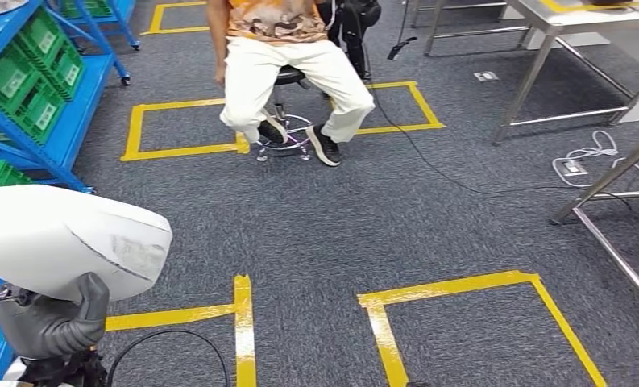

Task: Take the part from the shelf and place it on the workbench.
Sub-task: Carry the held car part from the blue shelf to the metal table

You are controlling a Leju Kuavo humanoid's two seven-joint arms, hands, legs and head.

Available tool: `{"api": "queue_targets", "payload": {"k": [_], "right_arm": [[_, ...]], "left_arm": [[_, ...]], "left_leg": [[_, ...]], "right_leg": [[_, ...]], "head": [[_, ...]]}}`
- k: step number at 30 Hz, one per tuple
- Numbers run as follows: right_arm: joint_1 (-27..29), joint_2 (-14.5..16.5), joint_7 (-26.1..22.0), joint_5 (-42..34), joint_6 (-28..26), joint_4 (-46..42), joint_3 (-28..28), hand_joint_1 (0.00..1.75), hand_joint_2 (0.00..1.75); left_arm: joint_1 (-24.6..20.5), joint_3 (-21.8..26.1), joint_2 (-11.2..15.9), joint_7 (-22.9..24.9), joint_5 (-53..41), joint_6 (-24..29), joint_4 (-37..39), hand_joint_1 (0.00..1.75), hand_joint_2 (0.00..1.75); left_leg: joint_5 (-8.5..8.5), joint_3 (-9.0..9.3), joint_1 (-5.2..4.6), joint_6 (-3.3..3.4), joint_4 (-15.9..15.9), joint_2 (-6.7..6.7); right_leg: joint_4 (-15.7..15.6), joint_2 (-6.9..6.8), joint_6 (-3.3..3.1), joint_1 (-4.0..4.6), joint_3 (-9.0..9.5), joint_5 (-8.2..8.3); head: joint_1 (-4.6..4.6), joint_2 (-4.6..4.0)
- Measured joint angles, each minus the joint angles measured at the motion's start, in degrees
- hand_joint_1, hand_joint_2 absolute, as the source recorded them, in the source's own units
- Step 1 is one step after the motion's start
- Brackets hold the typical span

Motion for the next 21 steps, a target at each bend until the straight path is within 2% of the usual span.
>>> {"api": "queue_targets", "payload": {"k": [1, 2, 3, 5, 7, 9, 10, 11, 12, 13, 14, 15, 16, 17, 18, 19, 21], "right_arm": [[0.03, 0.0, 0.03, -0.08, 0.02, 0.0, -0.01, 0.0, 0.0], [0.09, 0.0, 0.05, -0.13, 0.01, 0.0, -0.02, 0.0, 0.0], [0.13, 0.0, 0.07, -0.15, -0.01, 0.0, -0.02, 0.0, 0.0], [0.08, 0.0, 0.05, -0.14, -0.06, 0.0, -0.03, 0.0, 0.0], [0.0, 0.0, 0.04, -0.13, -0.08, 0.0, -0.04, 0.0, 0.0], [0.15, 0.0, 0.05, -0.13, -0.09, 0.0, -0.05, 0.0, 0.0], [0.25, 0.0, 0.05, -0.13, -0.1, 0.0, -0.05, 0.0, 0.0], [0.26, 0.0, 0.05, -0.13, -0.11, 0.0, -0.05, 0.0, 0.0], [0.18, 0.0, 0.05, -0.12, -0.11, 0.0, -0.05, 0.0, 0.0], [0.08, 0.0, 0.04, -0.12, -0.12, 0.0, -0.05, 0.0, 0.0], [0.0, 0.0, 0.04, -0.13, -0.11, 0.0, -0.05, 0.0, 0.0], [-0.02, 0.0, 0.05, -0.14, -0.1, 0.0, -0.05, 0.0, 0.0], [0.04, 0.0, 0.05, -0.15, -0.09, 0.0, -0.05, 0.0, 0.0], [0.14, 0.0, 0.07, -0.17, -0.08, 0.0, -0.05, 0.0, 0.0], [0.21, -0.01, 0.07, -0.19, -0.07, 0.0, -0.06, 0.0, 0.0], [0.24, -0.01, 0.07, -0.2, -0.07, 0.0, -0.08, 0.0, 0.0], [0.1, -0.01, 0.04, -0.25, -0.07, 0.0, -0.18, 0.0, 0.0]], "left_arm": [[0.03, 0.03, 0.0, 0.0, 0.03, 0.0, 0.0, 1.75, 1.75], [0.03, 0.05, 0.0, 0.0, 0.08, 0.0, 0.0, 1.75, 1.75], [0.03, 0.06, 0.0, 0.0, 0.18, -0.01, 0.0, 1.75, 1.75], [0.07, 0.07, 0.0, 0.01, 0.43, -0.02, 0.0, 1.75, 1.75], [0.12, 0.07, 0.01, 0.04, 0.58, -0.05, 0.0, 1.75, 1.75], [0.07, 0.11, -0.03, 0.05, 0.61, -0.08, 0.0, 1.75, 1.75], [0.01, 0.14, -0.08, 0.05, 0.6, -0.09, 0.0, 1.75, 1.75], [-0.01, 0.16, -0.13, 0.03, 0.58, -0.11, 0.0, 1.75, 1.75], [0.03, 0.19, -0.18, 0.03, 0.58, -0.12, 0.0, 1.75, 1.75], [0.09, 0.22, -0.21, 0.02, 0.59, -0.14, 0.0, 1.75, 1.75], [0.16, 0.26, -0.22, 0.01, 0.59, -0.14, 0.0, 1.75, 1.75], [0.21, 0.29, -0.22, 0.02, 0.58, -0.15, 0.0, 1.75, 1.75], [0.22, 0.31, -0.22, 0.02, 0.55, -0.15, 0.0, 1.75, 1.75], [0.21, 0.31, -0.22, 0.02, 0.52, -0.15, 0.0, 1.75, 1.75], [0.21, 0.31, -0.23, 0.02, 0.5, -0.15, 0.0, 1.75, 1.75], [0.2, 0.32, -0.24, 0.02, 0.49, -0.15, 0.0, 1.75, 1.75], [0.2, 0.34, -0.24, 0.02, 0.46, -0.15, 0.0, 1.75, 1.75]], "left_leg": [[0.33, -0.69, -0.01, 0.06, 1.07, -0.11], [1.84, -0.32, 0.0, 0.17, -0.18, -0.26], [4.09, 0.95, 0.05, 0.3, -3.35, -0.7], [7.58, 4.07, 0.41, 0.47, -10.91, -3.89], [8.29, 5.32, 0.55, 0.51, -14.27, -6.32], [8.39, 5.28, 0.41, 0.84, -14.6, -5.33], [8.54, 5.36, 0.42, 1.17, -14.86, -4.52], [8.69, 5.46, 0.44, 1.54, -15.13, -3.6], [8.78, 5.53, 0.43, 1.86, -15.37, -2.62], [8.77, 5.55, 0.27, 2.07, -15.42, -1.58], [8.74, 5.52, 0.14, 2.21, -15.41, -0.57], [8.69, 5.52, 0.04, 2.25, -15.41, 0.45], [8.63, 5.53, -0.01, 2.26, -15.4, 1.42], [8.56, 5.56, -0.03, 2.24, -15.39, 2.26], [8.47, 5.64, -0.03, 2.16, -15.38, 3.02], [8.36, 5.77, -0.04, 2.02, -15.38, 3.7], [8.07, 5.99, -0.24, 1.5, -15.29, 4.86]], "right_leg": [[0.05, 0.9, -0.02, 0.05, 0.04, 0.0], [0.13, 1.85, -0.01, 0.08, 0.1, 0.0], [0.24, 2.73, 0.02, 0.07, 0.18, -0.02], [0.69, 4.42, 0.29, 0.07, -0.04, -0.12], [1.03, 5.92, 1.02, -0.1, -0.78, -0.01], [0.98, 7.06, 1.86, -0.4, -1.58, 0.27], [1.32, 6.25, 2.14, -0.39, -2.03, 0.04], [2.55, 4.61, 2.35, -0.31, -2.85, -0.76], [4.89, 2.52, 2.5, -0.21, -4.12, -2.14], [8.49, 0.45, 2.67, -0.16, -5.93, -4.02], [12.49, -0.59, 2.85, -0.22, -7.91, -5.85], [15.78, -1.01, 2.99, -0.3, -9.49, -7.01], [17.46, -1.21, 3.09, -0.37, -10.24, -7.25], [16.6, -1.42, 3.14, -0.41, -9.68, -6.32], [13.59, -1.91, 3.1, -0.42, -7.95, -4.64], [9.2, -3.08, 2.99, -0.37, -5.44, -2.83], [2.45, -5.03, 2.41, -0.02, -1.38, -0.76]], "head": [[0.01, 0.0], [0.0, 0.0], [0.01, 0.0], [0.03, 0.0], [0.03, 0.0], [0.04, 0.0], [0.1, 0.0], [0.27, 0.0], [0.38, 0.0], [0.53, 0.0], [0.61, 0.0], [0.62, 0.0], [0.64, 0.0], [0.67, 0.0], [0.69, 0.0], [0.72, 0.0], [0.7, 0.0]]}}
